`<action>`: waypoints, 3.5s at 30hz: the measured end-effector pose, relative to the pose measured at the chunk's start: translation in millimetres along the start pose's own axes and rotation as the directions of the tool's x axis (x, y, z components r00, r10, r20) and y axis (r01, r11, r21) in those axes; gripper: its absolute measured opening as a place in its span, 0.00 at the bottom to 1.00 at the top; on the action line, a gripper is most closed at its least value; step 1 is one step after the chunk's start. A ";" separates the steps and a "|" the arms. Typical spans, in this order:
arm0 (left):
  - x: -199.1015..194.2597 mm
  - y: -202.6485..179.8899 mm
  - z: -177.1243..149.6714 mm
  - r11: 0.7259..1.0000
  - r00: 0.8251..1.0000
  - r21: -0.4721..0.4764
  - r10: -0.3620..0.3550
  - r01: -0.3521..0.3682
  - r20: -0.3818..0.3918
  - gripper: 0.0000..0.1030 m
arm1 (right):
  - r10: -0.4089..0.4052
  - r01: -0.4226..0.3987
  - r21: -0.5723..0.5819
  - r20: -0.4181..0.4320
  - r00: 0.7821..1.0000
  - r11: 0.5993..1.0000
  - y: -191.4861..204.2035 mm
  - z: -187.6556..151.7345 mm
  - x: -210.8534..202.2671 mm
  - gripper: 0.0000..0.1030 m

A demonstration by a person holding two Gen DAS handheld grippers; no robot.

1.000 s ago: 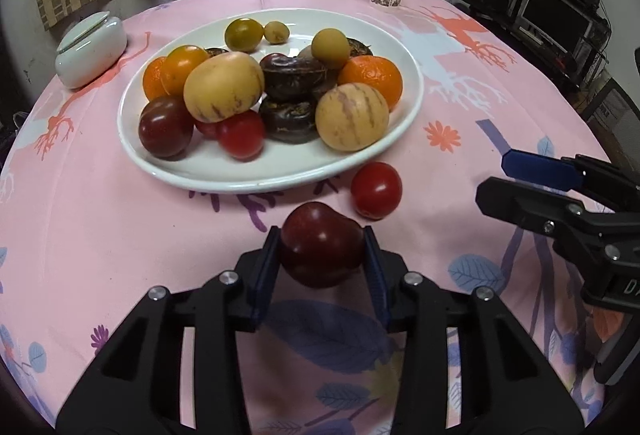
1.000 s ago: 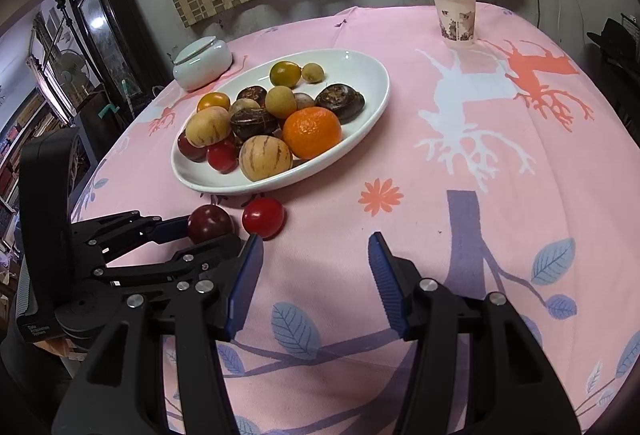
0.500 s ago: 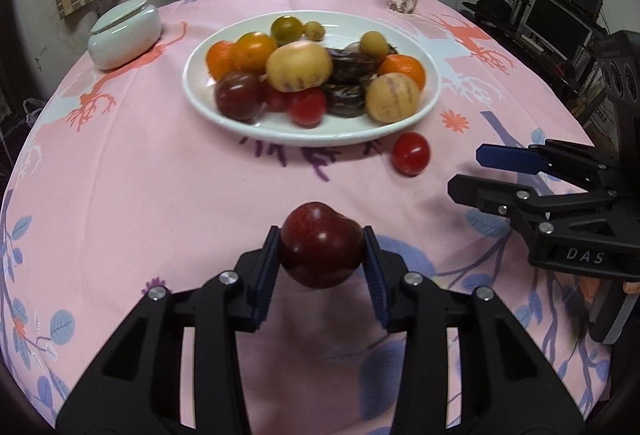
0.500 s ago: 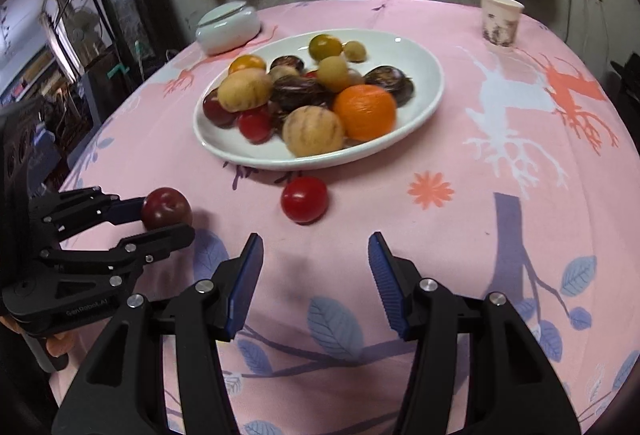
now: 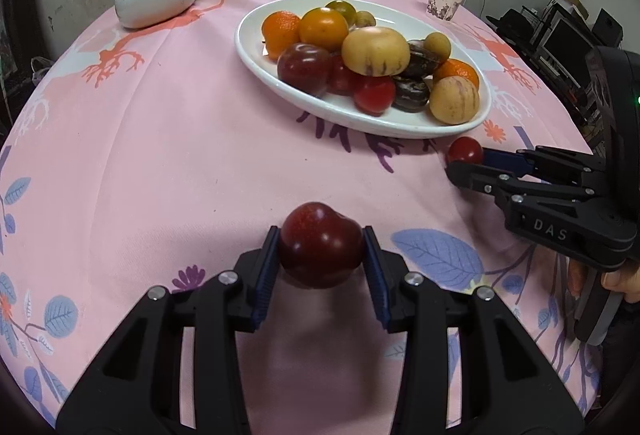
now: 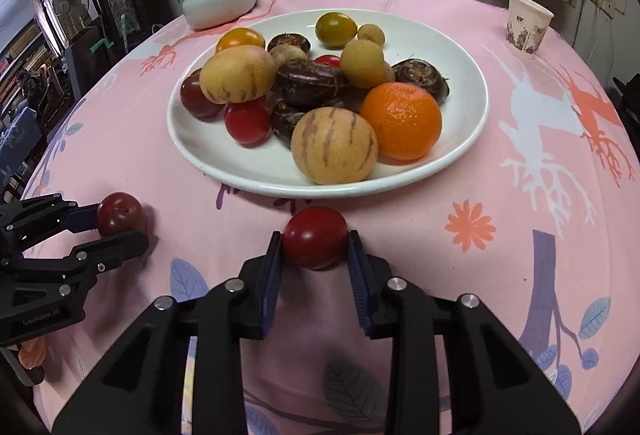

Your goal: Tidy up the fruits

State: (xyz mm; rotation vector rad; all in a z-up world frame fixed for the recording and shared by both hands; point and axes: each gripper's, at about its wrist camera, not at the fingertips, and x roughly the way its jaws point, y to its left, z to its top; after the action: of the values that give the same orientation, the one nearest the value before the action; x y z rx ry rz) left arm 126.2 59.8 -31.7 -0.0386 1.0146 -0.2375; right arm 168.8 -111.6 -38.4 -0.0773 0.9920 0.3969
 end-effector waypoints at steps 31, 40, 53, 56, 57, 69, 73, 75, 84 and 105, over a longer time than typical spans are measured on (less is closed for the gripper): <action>-67.6 -37.0 37.4 0.997 0.991 0.073 0.014 -0.024 0.134 0.40 | 0.040 -0.047 0.030 0.201 0.979 0.998 -30.5 -1.5 -105.9 0.31; -49.8 -52.1 105.8 0.997 0.986 0.077 0.012 -0.025 0.164 0.40 | 0.040 -0.041 0.000 0.253 0.967 0.999 -35.5 56.6 -94.7 0.31; 22.3 -49.3 156.7 0.994 0.991 0.067 0.075 -0.083 0.114 0.40 | 0.045 -0.050 0.023 0.181 0.982 0.998 -53.7 92.3 -17.2 0.31; 30.3 -47.0 157.1 0.994 0.991 0.061 0.085 -0.092 0.105 0.40 | 0.037 -0.043 0.026 0.183 0.982 0.999 -53.9 94.3 -11.5 0.31; 31.6 -46.1 157.3 0.995 0.991 0.054 0.083 -0.089 0.105 0.40 | 0.035 -0.040 0.028 0.184 0.982 0.999 -54.2 95.0 -10.5 0.31; 27.9 -43.3 158.8 0.992 0.984 0.011 0.127 -0.129 0.125 0.69 | 0.008 -0.024 0.085 0.194 0.981 0.996 -61.4 100.7 -11.1 0.34; 16.7 -45.6 153.1 0.992 0.983 0.009 0.127 -0.129 0.131 0.76 | 0.014 -0.031 0.080 0.199 0.980 0.996 -59.3 94.2 -24.9 0.34; 10.0 -48.4 148.0 0.992 0.983 0.013 0.126 -0.129 0.134 0.77 | 0.015 -0.031 0.076 0.202 0.979 0.997 -56.6 88.8 -33.1 0.34; -29.9 -52.8 93.9 0.998 0.989 -0.023 0.062 -0.060 0.134 0.87 | 0.005 -0.022 0.073 0.224 0.975 0.997 -39.9 46.3 -74.8 0.54; -88.1 -58.6 -4.2 0.987 0.967 -0.028 0.160 -0.158 0.196 0.96 | -0.082 0.067 0.069 0.233 0.969 0.995 -4.7 -40.7 -126.4 0.55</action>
State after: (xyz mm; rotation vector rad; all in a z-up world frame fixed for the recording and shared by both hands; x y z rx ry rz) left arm 67.7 22.1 48.0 0.0084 0.8161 -0.0790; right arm 77.1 -162.5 43.1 -0.0116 0.7636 0.2988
